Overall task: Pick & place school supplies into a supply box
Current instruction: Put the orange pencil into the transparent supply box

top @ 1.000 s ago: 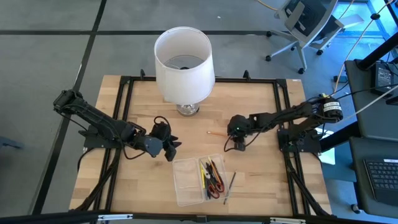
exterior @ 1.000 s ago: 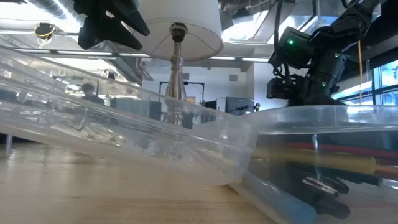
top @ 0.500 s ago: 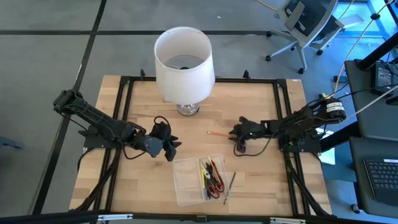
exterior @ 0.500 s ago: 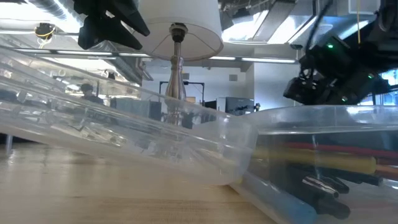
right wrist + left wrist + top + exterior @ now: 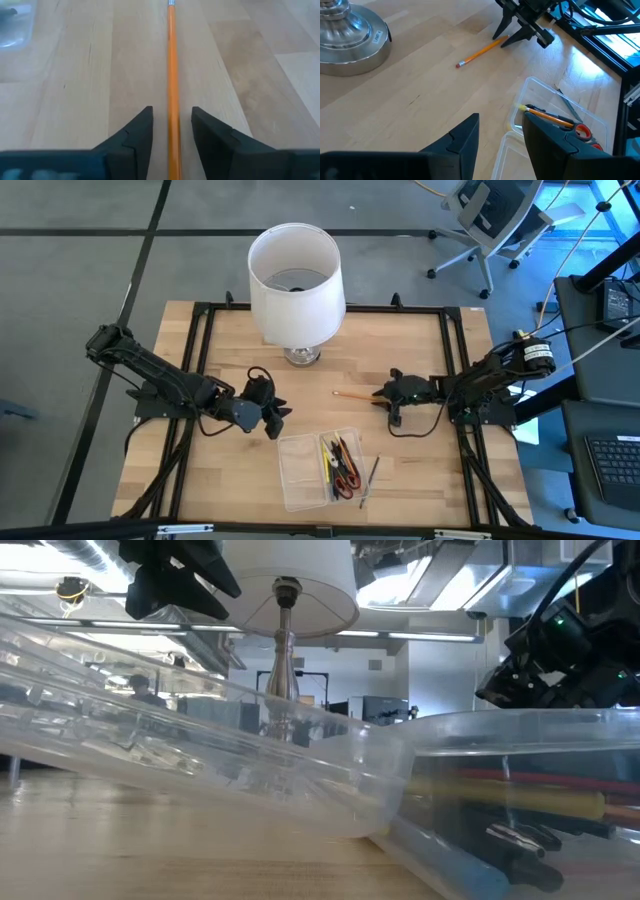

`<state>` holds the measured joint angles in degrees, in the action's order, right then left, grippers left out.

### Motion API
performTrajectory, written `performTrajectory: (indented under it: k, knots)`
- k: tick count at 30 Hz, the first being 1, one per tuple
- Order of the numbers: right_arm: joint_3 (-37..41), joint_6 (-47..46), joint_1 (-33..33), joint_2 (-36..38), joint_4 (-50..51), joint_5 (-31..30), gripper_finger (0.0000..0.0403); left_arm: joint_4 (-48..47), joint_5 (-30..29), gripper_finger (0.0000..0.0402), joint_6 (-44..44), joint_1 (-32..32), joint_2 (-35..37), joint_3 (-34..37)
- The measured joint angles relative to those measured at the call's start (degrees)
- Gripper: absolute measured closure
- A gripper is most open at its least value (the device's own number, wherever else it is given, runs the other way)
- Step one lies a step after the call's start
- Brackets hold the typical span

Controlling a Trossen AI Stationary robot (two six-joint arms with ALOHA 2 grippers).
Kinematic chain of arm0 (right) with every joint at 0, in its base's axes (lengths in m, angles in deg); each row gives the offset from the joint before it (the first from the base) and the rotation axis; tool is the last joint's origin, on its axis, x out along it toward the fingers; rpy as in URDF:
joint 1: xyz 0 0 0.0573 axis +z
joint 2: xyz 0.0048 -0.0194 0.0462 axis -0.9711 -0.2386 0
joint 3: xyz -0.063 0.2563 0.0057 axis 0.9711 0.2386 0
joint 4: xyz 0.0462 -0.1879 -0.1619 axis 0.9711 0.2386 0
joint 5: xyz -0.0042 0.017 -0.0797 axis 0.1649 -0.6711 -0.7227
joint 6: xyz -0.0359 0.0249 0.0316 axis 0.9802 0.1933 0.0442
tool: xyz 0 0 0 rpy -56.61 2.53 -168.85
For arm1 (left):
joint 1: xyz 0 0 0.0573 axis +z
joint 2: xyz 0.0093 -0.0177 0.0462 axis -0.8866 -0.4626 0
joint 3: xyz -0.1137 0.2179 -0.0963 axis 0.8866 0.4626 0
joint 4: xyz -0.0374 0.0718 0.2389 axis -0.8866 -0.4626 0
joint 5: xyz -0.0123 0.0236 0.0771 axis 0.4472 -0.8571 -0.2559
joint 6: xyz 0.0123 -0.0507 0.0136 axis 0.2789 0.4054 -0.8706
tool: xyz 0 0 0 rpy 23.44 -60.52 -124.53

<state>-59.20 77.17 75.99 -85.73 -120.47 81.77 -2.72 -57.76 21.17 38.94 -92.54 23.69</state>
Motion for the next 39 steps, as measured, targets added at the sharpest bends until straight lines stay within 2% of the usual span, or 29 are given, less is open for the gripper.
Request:
performTrajectory:
  k: [10,14,18,23,29,39]
  knots:
    - [0.1,0.3,0.0,0.0,0.0,-0.3,0.0347,0.0,0.0,0.0258,0.0,0.0,0.0,0.0]
    - [0.2,3.0,0.0,0.0,-0.4,-0.4,0.0374,0.0,0.0,0.0258,0.0,0.0,0.0,0.0]
    - [0.3,4.2,0.0,0.0,-1.3,-0.3,0.0373,0.0,0.0,0.0258,0.0,0.0,0.0,0.0]
    - [0.6,-0.6,0.1,-0.2,-2.7,-1.2,0.0361,0.0,0.0,0.0258,0.0,0.0,0.0,0.0]
    - [0.8,-1.9,0.1,-0.3,-4.3,-1.2,0.0377,0.0,0.0,0.0258,0.0,0.0,0.0,0.0]
    - [0.8,-6.4,0.1,-0.4,-5.9,-1.2,0.0374,0.0,0.0,0.0258,0.0,0.0,0.0,0.0]
